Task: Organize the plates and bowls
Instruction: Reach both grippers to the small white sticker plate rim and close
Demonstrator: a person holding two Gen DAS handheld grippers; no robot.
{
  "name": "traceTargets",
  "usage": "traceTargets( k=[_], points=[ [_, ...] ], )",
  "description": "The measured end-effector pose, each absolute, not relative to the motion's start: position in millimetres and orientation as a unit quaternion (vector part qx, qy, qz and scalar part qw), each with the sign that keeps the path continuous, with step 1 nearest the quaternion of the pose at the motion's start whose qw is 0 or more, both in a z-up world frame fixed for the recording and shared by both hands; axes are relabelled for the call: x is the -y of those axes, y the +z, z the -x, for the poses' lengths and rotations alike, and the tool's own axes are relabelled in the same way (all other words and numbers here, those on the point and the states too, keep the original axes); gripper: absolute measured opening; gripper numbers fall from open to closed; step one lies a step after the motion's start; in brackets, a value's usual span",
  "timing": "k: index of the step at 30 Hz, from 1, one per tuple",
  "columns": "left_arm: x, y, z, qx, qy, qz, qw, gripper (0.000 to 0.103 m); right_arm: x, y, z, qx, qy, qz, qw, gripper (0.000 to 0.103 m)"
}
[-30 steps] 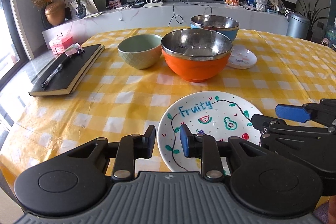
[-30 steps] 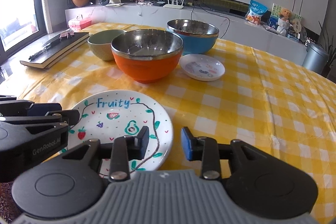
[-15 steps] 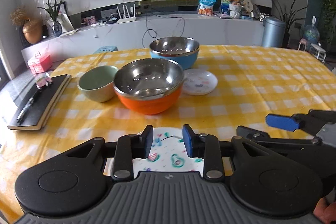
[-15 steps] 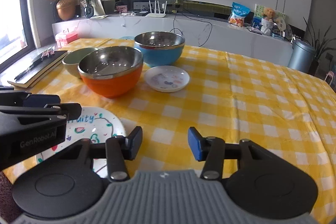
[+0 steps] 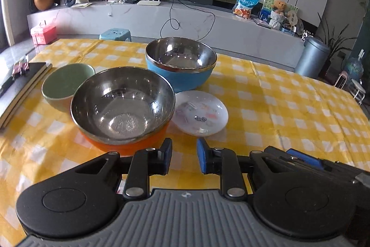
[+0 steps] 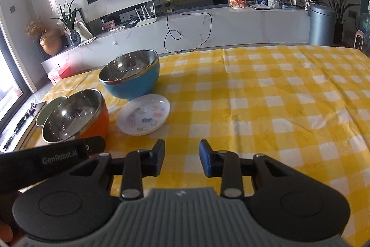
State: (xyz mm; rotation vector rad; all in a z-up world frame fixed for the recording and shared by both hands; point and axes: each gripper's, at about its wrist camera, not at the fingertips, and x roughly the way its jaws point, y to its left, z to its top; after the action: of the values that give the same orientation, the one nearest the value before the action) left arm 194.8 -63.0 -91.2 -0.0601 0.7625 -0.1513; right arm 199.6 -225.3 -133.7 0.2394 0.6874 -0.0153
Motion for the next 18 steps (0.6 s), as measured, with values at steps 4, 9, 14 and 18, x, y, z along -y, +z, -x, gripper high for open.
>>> traceTargets(
  k=[4,9,14,18],
  points=[
    [66,-100,-212,-0.388,-0.060,0.067,0.917,0.023,230,-138,-231,-0.346,0.008,-0.133,0.929,0.022],
    [59,-114,-228,-0.406,-0.018,0.137,0.903,0.022,234,-150,-263,-0.361,0.019,-0.162,0.918,0.020],
    [52,-122,-237,-0.411,0.011,0.194,0.891,0.022,235,-164,-285,-0.372,0.033,-0.186,0.909,0.020],
    [45,-127,-242,-0.415,0.022,0.232,0.880,0.022,234,-173,-298,-0.379,0.041,-0.208,0.901,0.020]
  ],
)
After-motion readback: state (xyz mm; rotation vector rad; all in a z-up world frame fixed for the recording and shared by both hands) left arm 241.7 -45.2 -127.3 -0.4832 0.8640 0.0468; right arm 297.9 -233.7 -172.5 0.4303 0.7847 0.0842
